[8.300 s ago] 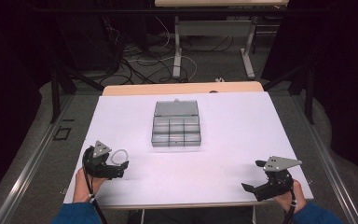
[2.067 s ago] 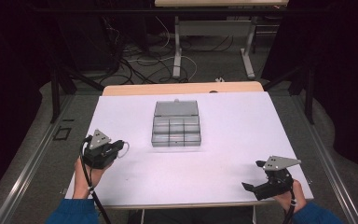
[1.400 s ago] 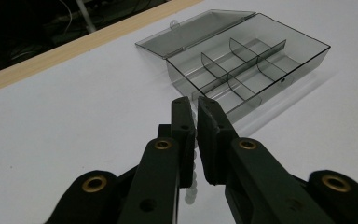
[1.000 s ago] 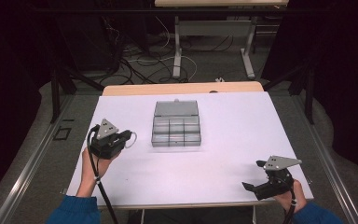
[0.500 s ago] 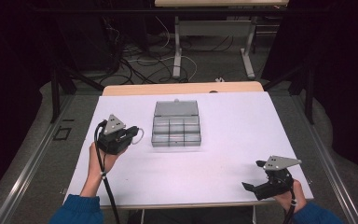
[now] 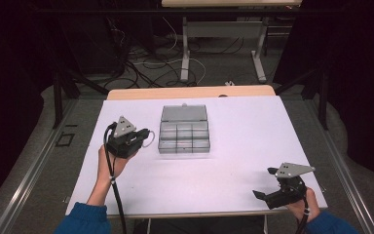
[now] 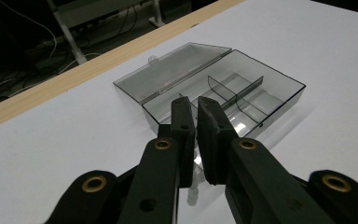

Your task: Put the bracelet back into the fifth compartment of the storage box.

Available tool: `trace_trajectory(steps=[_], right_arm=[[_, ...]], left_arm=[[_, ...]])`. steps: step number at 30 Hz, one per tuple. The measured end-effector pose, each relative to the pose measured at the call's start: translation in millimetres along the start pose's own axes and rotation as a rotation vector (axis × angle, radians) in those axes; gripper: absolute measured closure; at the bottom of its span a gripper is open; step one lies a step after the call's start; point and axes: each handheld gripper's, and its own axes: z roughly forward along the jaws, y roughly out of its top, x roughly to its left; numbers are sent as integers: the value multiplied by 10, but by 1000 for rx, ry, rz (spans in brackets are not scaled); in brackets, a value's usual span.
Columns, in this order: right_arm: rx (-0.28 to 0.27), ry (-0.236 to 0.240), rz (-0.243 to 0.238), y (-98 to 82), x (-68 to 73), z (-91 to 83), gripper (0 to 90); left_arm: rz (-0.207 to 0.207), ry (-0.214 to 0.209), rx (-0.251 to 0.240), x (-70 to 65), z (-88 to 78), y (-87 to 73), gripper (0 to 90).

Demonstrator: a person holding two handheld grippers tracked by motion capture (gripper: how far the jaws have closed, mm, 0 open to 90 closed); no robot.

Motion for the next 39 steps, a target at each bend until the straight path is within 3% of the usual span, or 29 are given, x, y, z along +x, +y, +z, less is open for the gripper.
trace_trajectory(steps=[1,30,33,39], right_arm=[[24,2,-3,6,-2,-13,13],[18,0,-4,6,4,-9,13],[6,-3,-2,1,5,-10,13],[6,-3,-1,1,6,-10,13]], left_arm=[[5,1,-1,-2,7,8,857],[28,-31,-31,-180,312,218,857],[56,-33,-29,-204,346,246,856],[62,-43,-37,-249,419,278,856]])
